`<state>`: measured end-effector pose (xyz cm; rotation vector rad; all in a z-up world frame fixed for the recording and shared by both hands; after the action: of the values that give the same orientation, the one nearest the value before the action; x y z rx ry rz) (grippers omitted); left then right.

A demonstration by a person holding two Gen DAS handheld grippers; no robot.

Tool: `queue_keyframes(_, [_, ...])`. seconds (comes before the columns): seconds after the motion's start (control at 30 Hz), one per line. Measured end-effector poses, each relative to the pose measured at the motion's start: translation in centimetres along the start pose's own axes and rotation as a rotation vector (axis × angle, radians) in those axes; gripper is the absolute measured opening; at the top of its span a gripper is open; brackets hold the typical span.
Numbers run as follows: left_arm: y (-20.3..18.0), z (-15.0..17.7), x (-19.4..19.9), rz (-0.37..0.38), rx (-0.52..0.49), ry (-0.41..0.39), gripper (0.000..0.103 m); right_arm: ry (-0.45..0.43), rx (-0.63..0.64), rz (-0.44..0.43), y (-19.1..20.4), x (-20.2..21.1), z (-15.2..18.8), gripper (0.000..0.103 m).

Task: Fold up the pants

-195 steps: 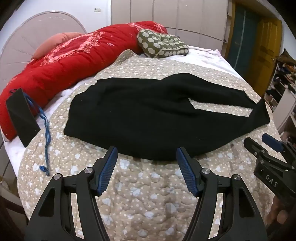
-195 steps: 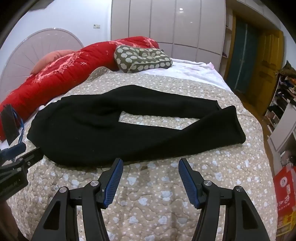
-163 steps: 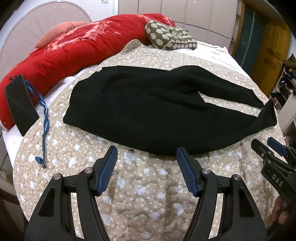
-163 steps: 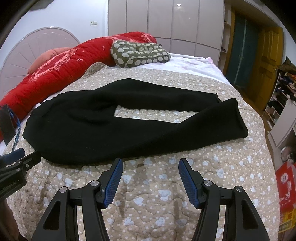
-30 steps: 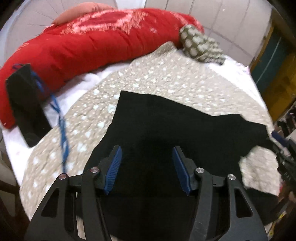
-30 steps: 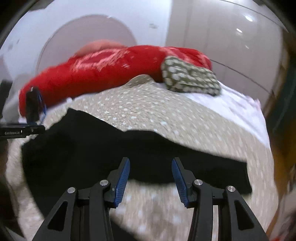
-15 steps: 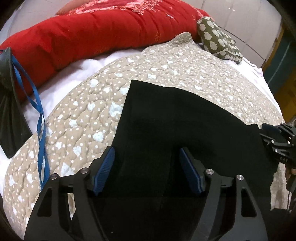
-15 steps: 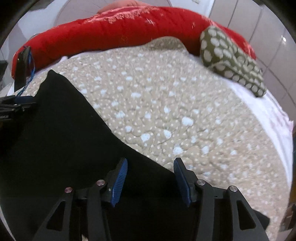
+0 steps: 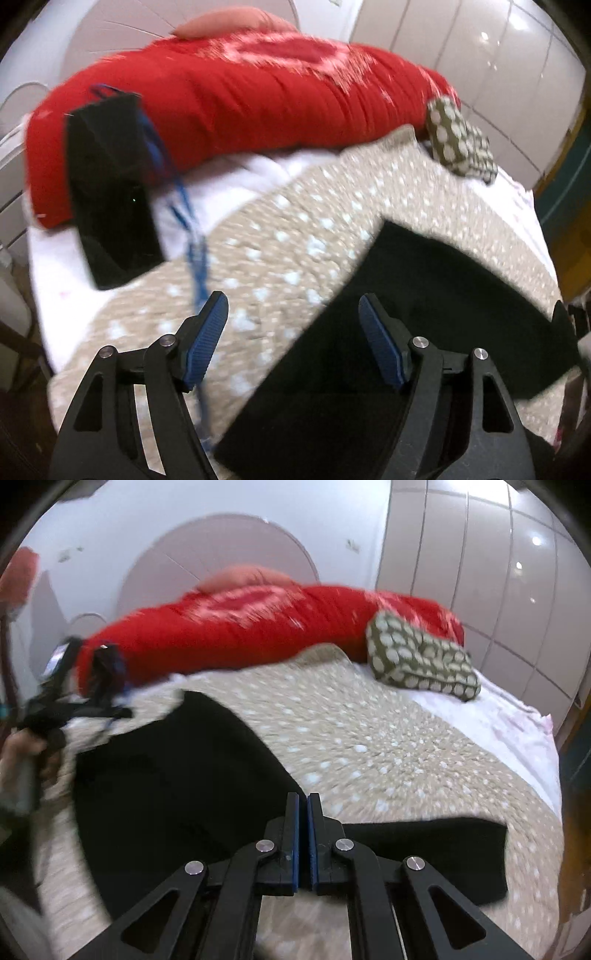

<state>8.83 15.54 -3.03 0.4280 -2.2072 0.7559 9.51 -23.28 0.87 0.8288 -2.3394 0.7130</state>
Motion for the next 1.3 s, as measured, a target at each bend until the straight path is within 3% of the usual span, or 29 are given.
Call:
queue_keyframes(0.13, [0.8,0.2,3.0,0.03,0.001,-0.031,0.074,0.006,0.003,-0.055,6.7,5.1,3.3,0.004])
queue_keyframes(0.27, [0.0,1.6,3.9,0.046,-0.05,-0.013,0.074,0.109,-0.098,-0.191,12.4,4.3,8.4,0.003])
queue_keyframes(0.33, [-0.4,2.5,3.6,0.048,-0.079,0.009,0.074,0.166,-0.085,-0.159,13.4,3.5,9.3,0.003])
queue_keyframes(0.4, [-0.9,3.2,3.1,0.04,-0.104,0.029,0.074,0.114,-0.121,-0.135,12.7,4.3,7.9,0.007])
queue_keyframes(0.47, [-1.3,4.2,2.1,0.025,-0.132,0.062,0.074,-0.002,-0.224,-0.151,10.6,5.4,5.3,0.029])
queue_keyframes(0.5, [-1.5,4.6,1.5,0.024,-0.142,0.077,0.074,-0.035,-0.256,-0.151,9.8,5.4,4.2,0.054])
queue_keyframes(0.53, [-1.6,5.0,1.1,0.025,-0.147,0.087,0.074,-0.057,-0.28,-0.141,8.9,4.9,2.9,0.064])
queue_keyframes(0.63, [-2.6,5.4,-0.2,0.025,-0.176,0.116,0.074,-0.062,-0.307,-0.089,7.0,1.2,-0.7,0.064])
queue_keyframes(0.77, [-3.2,5.5,-2.6,-0.014,-0.213,0.134,0.074,0.097,-0.365,-0.212,5.1,-8.2,-3.3,0.064])
queue_keyframes(0.8, [-3.1,5.5,-3.2,-0.019,-0.208,0.145,0.074,0.13,-0.371,-0.25,5.1,-9.6,-3.4,0.056])
queue_keyframes(0.83, [-3.0,5.3,-4.1,-0.028,-0.194,0.16,0.074,0.17,-0.369,-0.296,5.5,-11.2,-3.5,0.036])
queue_keyframes(0.87, [-2.8,5.0,-4.5,-0.034,-0.183,0.163,0.074,0.212,-0.343,-0.289,6.0,-12.5,-3.8,0.024])
queue_keyframes(0.9, [-2.6,4.6,-4.8,-0.023,-0.169,0.172,0.074,0.205,-0.32,-0.256,6.2,-12.5,-4.0,0.007])
queue_keyframes(0.97, [-2.4,3.9,-4.7,0.0,-0.142,0.176,0.074,0.129,-0.316,-0.237,6.1,-10.8,-5.1,0.006])
queue_keyframes(1.13, [-0.1,0.6,-1.1,0.013,-0.072,0.07,0.074,-0.05,-0.255,-0.282,8.2,-4.3,-8.3,0.005])
queue_keyframes(1.23, [3.0,-1.7,2.1,-0.036,-0.008,-0.035,0.074,-0.055,-0.189,-0.354,13.4,-3.0,-7.9,0.005])
queue_keyframes(1.3, [4.4,-2.2,3.4,-0.045,0.027,-0.063,0.074,-0.017,-0.164,-0.393,16.8,-4.2,-6.5,0.006])
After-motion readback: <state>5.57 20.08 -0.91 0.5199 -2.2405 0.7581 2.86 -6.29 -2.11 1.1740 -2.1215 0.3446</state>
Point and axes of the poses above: each gripper's, at about its wrist camera, not at the fingertips, and x roughly against the way its jaws point, y to its left, z to its underside, the point moved 2 cm from there along -x, roughly the way its jaws point, and after that the axes turned 15 degrees about x, right-handed, at the moved point
